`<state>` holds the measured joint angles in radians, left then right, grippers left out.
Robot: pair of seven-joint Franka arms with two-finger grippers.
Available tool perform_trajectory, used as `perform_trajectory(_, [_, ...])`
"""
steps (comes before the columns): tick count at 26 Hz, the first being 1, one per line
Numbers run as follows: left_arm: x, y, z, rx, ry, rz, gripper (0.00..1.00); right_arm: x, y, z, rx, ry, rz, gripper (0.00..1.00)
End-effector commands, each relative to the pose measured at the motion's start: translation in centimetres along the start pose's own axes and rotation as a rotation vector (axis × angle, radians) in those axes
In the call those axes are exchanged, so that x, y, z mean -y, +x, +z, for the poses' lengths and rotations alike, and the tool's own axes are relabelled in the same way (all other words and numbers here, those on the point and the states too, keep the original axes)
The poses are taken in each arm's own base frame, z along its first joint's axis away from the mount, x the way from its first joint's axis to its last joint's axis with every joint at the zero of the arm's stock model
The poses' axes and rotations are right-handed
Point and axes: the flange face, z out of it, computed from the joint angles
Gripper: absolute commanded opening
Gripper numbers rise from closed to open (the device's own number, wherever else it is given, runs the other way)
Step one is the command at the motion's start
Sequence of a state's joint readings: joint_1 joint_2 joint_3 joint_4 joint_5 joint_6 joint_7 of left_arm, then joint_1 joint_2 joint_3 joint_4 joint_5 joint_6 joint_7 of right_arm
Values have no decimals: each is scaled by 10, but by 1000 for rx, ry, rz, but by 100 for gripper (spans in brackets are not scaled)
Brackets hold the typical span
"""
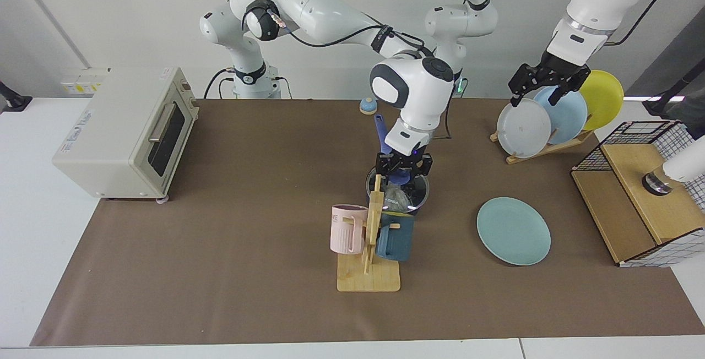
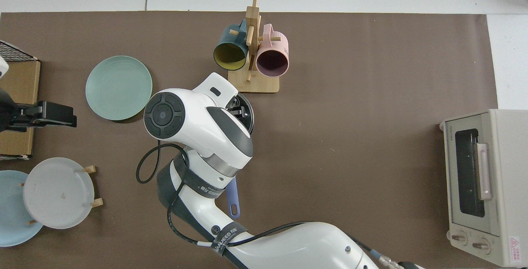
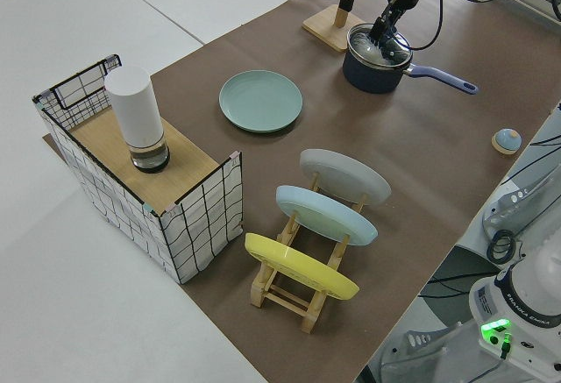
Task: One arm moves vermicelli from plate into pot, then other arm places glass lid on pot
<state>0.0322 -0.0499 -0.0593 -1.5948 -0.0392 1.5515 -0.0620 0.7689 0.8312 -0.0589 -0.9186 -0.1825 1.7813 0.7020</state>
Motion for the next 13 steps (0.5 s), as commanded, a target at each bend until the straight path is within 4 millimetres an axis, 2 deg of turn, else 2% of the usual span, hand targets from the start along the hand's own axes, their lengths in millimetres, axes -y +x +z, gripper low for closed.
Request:
perform_trajectory(1, [1,-1,-6,7,17,-2,100,-1,3,-6,2,21,10,0])
perform_trajectory(4, [1,-1,-6,7,17,-2,100,-1,3,-6,14,30,14,0])
perform_trajectory(5, [1,-1,-6,7,17,-2,100,-1,2,-6,13,29,13,4])
perform_trajectory(6, [1,-1,-6,7,17,-2,100,-1,2,-7,13,31,14,14])
perform_trajectory(7, [1,-1,-6,7,17,-2,100,-1,2,-8,14,30,14,37])
perform_trajectory(8, [1,-1,-6,7,17,-2,100,-2,2,-10,11,32,15,80])
perform_trajectory(9, [1,-1,-6,7,17,-2,100,-4,4,-13,8,31,16,100])
perform_trajectory(13, [1,-1,-6,7,17,-2,100,-6,2,-14,20,19,17,100])
